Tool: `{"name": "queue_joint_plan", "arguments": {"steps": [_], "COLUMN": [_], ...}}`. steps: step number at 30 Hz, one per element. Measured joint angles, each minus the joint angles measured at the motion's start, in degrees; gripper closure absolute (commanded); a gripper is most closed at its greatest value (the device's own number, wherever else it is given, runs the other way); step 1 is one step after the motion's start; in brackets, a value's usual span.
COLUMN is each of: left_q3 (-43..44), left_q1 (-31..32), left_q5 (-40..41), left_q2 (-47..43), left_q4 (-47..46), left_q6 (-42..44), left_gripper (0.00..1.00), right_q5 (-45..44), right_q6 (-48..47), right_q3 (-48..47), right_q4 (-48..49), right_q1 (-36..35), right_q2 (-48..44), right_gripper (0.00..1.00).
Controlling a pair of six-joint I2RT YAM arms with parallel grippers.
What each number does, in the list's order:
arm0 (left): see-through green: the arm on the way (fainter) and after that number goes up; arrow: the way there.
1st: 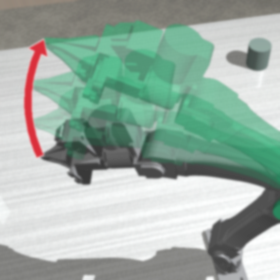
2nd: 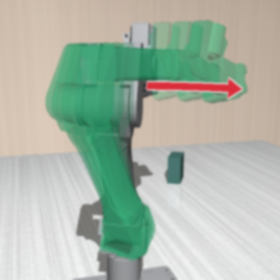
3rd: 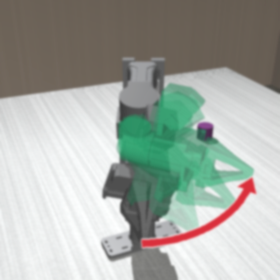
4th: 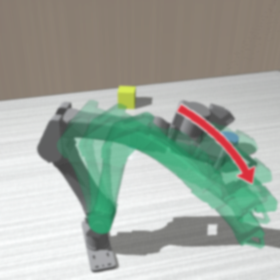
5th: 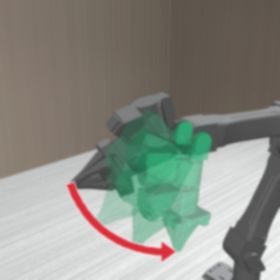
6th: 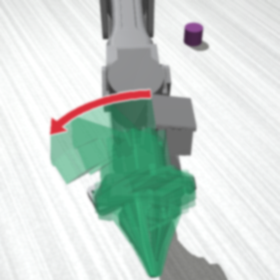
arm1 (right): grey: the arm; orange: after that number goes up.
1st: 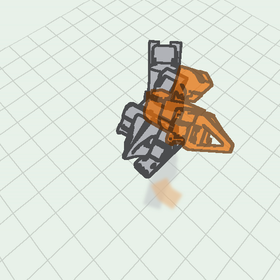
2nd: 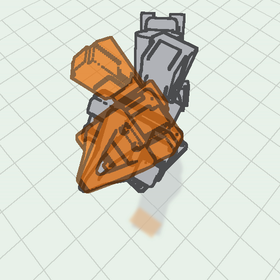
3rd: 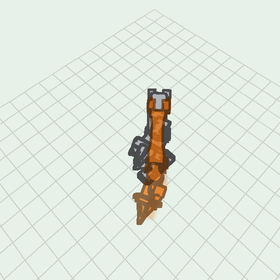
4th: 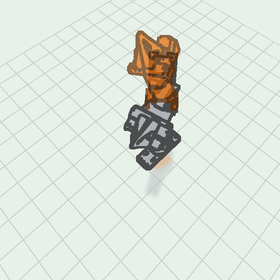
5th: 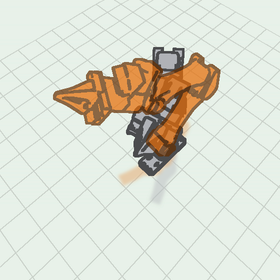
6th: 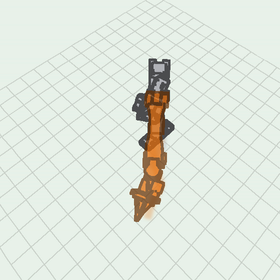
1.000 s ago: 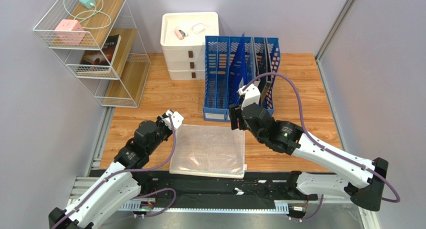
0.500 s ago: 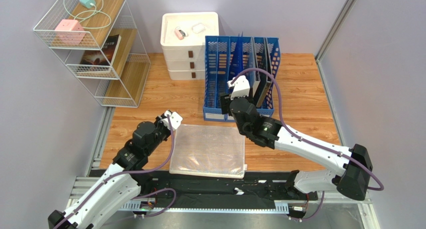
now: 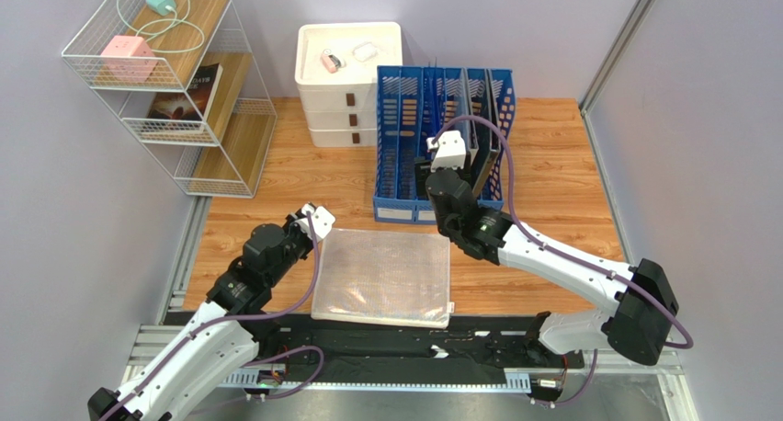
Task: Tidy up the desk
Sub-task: Pick up the storage bag from the corner of the board.
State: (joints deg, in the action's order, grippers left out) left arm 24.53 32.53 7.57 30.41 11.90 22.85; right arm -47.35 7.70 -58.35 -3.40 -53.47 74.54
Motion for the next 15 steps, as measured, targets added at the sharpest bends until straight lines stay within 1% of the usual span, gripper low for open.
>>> {"name": "queue_joint_plan", "arguments": {"steps": [2,4,5,9,15], "left_q3": [0.0,0.0,0.0,0.0,0.0], "left_q1": [0.0,0.0,0.0,0.0,0.0], "left_q5": [0.0,0.0,0.0,0.0,-0.3], "left_q2": [0.0,-0.2,-0.2,-0.2,-0.2], "left_q4": [0.1,0.1,0.1,0.3,0.3], "left_q6": [0.0,0.0,0.0,0.0,0.0], "left_gripper": [0.65,0.65,0.65,0.65,0.65], "right_q5": [0.1,0.5,0.9,2.6,4.1], "right_q6": [0.1,0.3,0.5,2.7,4.9], "right_q3": [0.7,1.4,1.6,1.8,1.2], "right_q4": [1.3,2.3,2.6,4.9,2.5], "right_q1": [1.2,2.2,2.6,3.4,4.1], "right_q2": [0.8,1.7,2.4,5.0,5.9], "right_gripper": [0.53,0.87,1.0,1.0,1.0]}}
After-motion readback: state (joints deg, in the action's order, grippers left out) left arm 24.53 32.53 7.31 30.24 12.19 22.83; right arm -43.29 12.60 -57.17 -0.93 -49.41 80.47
